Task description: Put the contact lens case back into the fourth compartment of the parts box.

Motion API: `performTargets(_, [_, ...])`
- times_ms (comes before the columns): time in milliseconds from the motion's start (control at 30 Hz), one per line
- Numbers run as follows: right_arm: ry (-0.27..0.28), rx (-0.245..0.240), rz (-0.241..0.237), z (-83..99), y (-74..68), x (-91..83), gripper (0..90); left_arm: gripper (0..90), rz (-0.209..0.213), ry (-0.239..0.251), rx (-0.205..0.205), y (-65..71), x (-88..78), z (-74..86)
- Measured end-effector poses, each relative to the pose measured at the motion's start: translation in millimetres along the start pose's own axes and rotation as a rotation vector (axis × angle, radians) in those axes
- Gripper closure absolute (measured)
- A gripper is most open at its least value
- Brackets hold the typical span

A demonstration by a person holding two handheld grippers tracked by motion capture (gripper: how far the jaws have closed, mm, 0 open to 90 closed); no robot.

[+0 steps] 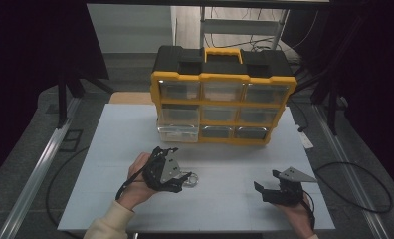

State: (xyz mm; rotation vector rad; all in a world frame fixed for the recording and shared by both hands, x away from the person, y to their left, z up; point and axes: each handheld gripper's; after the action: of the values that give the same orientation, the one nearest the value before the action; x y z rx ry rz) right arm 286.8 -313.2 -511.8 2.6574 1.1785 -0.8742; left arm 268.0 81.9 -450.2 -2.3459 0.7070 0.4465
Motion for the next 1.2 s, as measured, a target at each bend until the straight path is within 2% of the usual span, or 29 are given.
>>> performTargets(133, [0.002,-0.002,0.004,0.5,-0.3,-1.4,14.0,18.1,0.065,-0.015,-0.015,-1.4,1.6,-1.4])
performTargets(533, [-0.003,0.001,0.005,1.3,-0.5,-2.0,14.1,18.1,0.107,-0.050,-0.015,-2.9,9.8,-0.6])
performTargets(833, [0.010,0.008,0.006,1.0,0.4,-3.5,14.1,18.1,0.171,-0.080,-0.036,-6.0,19.3,-0.8])
performTargets(1000, [0.006,0.006,0.004,1.1,0.0,-3.4,14.1,17.7,0.224,-0.111,-0.046,-4.7,29.0,-0.7])
performTargets(1200, [0.002,-0.004,0.004,0.7,-1.0,-2.8,14.1,16.9,0.284,-0.159,-0.031,-1.0,40.3,-1.0])
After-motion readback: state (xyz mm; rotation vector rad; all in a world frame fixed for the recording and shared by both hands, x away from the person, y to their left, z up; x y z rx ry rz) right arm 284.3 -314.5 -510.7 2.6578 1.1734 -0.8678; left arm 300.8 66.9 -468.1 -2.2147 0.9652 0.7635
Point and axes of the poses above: each handheld gripper's, and its own axes: x roughly forward along the jaws, z roughly out of its underside, y roughly to its right, and after that the axes turned 12 degrees about -z, right-handed
